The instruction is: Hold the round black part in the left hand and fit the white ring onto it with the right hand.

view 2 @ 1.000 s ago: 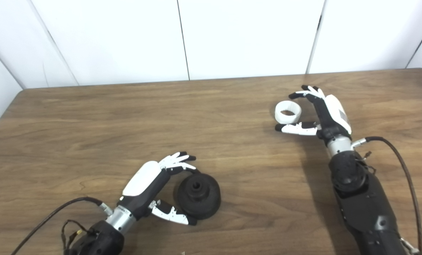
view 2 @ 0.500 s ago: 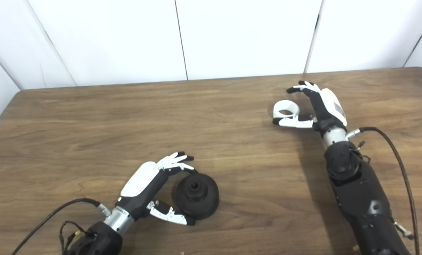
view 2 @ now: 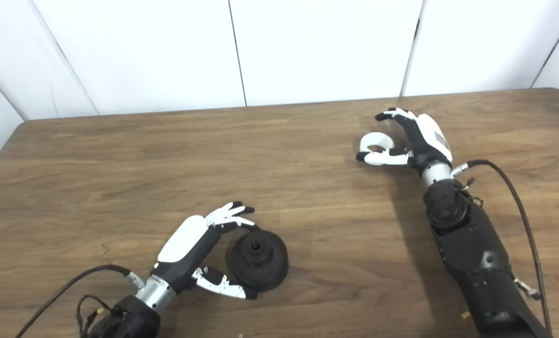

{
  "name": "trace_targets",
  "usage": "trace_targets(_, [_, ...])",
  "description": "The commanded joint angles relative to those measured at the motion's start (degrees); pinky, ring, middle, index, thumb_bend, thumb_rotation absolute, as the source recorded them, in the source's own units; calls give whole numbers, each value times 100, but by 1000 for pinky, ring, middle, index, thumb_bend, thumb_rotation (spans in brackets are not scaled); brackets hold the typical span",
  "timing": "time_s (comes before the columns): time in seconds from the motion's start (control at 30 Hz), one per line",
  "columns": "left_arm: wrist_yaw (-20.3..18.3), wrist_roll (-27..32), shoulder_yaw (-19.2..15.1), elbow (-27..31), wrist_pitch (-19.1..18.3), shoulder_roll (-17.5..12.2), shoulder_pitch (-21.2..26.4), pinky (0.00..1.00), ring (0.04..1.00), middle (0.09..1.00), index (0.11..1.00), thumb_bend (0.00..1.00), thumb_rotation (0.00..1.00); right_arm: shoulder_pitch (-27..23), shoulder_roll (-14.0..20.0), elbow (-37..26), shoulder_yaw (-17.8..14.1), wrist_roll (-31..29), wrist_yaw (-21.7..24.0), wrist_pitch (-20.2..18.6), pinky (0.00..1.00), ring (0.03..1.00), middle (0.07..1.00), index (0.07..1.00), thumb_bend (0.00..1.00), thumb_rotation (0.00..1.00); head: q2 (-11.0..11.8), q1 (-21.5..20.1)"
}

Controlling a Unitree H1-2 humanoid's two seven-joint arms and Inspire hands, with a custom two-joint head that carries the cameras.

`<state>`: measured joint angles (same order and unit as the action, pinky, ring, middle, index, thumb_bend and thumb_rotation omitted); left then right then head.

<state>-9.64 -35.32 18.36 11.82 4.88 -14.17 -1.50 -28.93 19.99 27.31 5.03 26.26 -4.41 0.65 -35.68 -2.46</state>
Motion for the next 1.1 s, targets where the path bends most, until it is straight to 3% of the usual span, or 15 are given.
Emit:
trace_targets(0.0, [9,-4,-47,2,25,-65,13,950,968,902,625,818,229,-346,145,5,-3,-16,-62,185,909,967,906,765,924,373,-15,-5])
trace_targets(0.7, [-37,-57,-124,103,-42,-80,19,951,961,898,619,831,219,-403,304,424,169,77,-119,163,941,971,907,744,911,358,-45,-43])
trace_targets(1.07, [-28,-36,-132,101,-15,-63,23,950,962,898,619,821,213,-400,333,435,191,71,-126,218,961,978,915,642,876,296,-57,-50])
